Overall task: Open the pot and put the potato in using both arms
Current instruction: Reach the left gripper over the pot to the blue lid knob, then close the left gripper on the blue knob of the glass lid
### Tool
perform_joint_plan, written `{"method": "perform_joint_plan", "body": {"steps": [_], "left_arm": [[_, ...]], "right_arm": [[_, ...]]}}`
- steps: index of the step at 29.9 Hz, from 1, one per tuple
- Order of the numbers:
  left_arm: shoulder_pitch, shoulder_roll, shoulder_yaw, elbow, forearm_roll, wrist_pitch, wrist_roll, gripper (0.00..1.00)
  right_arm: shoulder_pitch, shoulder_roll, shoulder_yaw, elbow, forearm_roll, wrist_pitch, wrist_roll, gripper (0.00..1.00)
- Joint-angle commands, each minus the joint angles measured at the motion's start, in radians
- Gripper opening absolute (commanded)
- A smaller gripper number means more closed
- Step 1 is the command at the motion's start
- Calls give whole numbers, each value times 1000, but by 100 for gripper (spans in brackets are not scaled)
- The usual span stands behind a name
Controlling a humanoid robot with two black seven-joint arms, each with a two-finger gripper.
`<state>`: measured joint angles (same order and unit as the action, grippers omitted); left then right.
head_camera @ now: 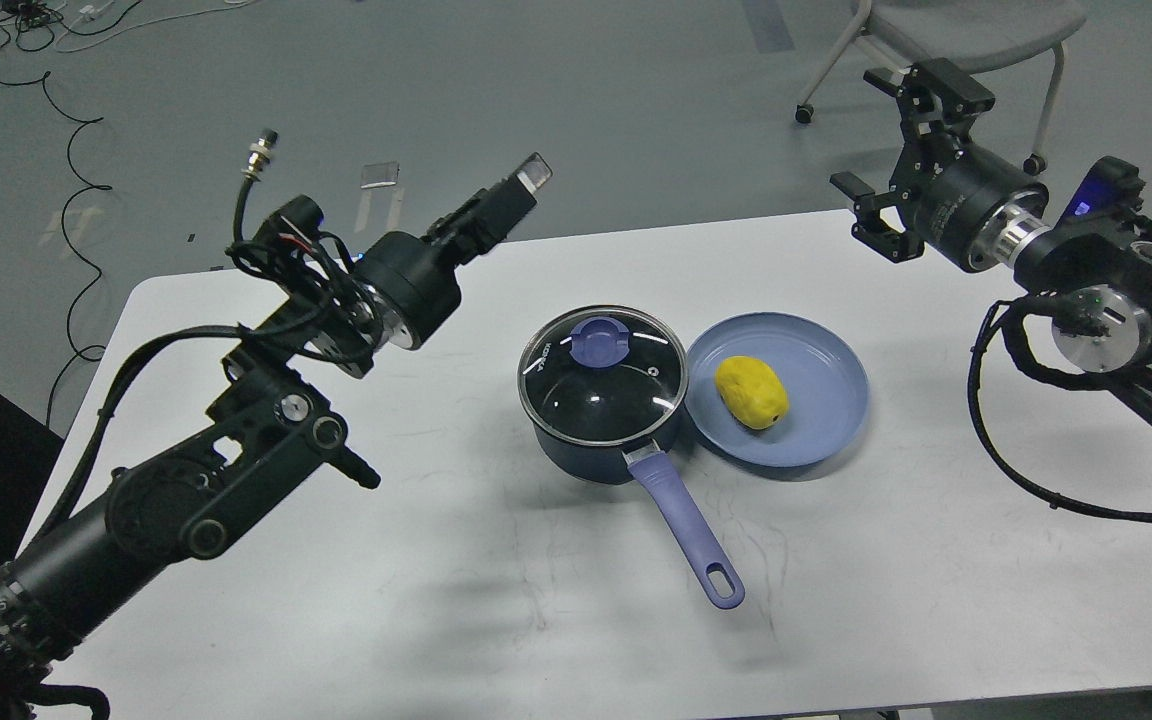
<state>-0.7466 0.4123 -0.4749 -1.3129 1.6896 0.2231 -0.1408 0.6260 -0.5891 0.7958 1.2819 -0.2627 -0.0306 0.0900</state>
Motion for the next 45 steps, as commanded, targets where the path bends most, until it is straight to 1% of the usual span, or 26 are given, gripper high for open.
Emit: {"method": "perform_joint_plan", "body": {"steps": [1,3,7,11,14,22,30,34,40,41,43,44,45], "left_arm": [[-8,-13,88,9,269,68,3,97],[-2,-39,99,35,404,82,6,96],[-10,-43,122,56,427,84,0,96],[-45,-50,186,151,492,84,-2,96],[-48,-50,194,179,492,81,-5,96],[-47,-49,259,190,492,65,-39,96],[-54,-50,259,190,492,65,-40,96],[-54,-58,259,213,492,65,-40,96],[-54,-90,260,250,492,61,-54,96],[-54,-96,260,254,492,59,-54,95],[-54,-112,260,261,492,44,-60,89],[-54,-112,260,261,492,44,-60,89],[-54,-112,260,261,492,42,-66,85]], "right_arm": [[-25,-21,19,-1,0,0,0,100],[-37,-34,20,-1,0,0,0,100],[-52,-40,22,-1,0,0,0,100],[-68,-41,31,-1,0,0,0,100],[-75,-41,33,-1,0,0,0,100],[-95,-41,31,-4,-1,0,0,100],[-98,-40,29,-7,-1,0,0,100],[-98,-40,29,-9,-1,0,0,100],[-106,-40,31,-7,-1,0,0,100],[-106,-40,31,-9,-1,0,0,100],[-108,-40,31,-9,-1,-2,0,100],[-108,-40,31,-9,-1,-2,0,100],[-111,-40,31,-9,-1,-3,0,100]]}}
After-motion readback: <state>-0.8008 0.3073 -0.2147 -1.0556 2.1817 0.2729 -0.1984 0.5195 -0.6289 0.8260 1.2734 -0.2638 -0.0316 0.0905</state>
